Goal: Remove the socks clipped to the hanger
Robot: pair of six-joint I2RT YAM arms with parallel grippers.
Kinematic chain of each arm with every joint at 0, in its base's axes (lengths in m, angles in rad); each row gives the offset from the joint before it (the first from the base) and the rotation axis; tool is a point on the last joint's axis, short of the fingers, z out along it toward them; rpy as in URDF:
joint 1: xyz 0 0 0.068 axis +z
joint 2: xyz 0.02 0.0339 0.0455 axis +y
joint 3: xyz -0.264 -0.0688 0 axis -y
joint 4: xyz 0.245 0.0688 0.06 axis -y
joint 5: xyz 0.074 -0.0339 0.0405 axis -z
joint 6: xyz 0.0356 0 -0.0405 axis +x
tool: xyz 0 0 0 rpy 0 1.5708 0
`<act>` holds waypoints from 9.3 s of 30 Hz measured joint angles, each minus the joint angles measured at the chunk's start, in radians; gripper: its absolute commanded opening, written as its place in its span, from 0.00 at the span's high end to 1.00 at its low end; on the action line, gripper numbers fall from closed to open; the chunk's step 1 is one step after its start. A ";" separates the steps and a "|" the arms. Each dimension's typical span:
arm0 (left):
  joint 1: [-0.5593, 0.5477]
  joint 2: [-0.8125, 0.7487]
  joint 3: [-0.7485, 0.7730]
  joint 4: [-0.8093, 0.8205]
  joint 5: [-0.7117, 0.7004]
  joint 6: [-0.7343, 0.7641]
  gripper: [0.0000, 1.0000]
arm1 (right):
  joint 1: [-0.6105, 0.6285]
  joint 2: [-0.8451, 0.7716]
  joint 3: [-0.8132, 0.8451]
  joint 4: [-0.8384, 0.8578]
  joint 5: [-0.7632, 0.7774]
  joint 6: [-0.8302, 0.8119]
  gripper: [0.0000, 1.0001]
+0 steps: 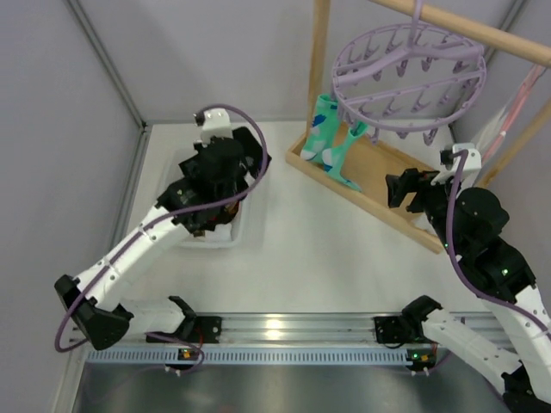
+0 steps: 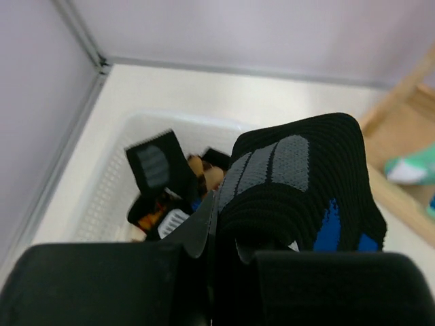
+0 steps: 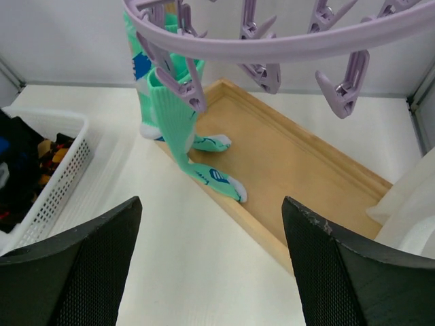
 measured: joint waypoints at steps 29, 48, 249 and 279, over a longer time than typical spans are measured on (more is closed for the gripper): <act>0.668 0.661 0.079 -0.165 0.593 -0.267 1.00 | 0.000 -0.327 -0.312 -0.006 -0.260 0.110 0.20; 0.613 0.170 0.038 -0.163 0.605 -0.261 0.02 | 0.000 -0.348 -0.312 -0.022 -0.255 0.111 0.12; 0.584 0.508 0.048 -0.160 0.482 -0.275 1.00 | 0.126 -0.090 -0.164 0.047 -0.092 0.056 0.00; 0.545 0.157 0.002 -0.112 0.636 -0.315 0.02 | 0.126 -0.286 -0.269 0.011 -0.118 0.107 0.01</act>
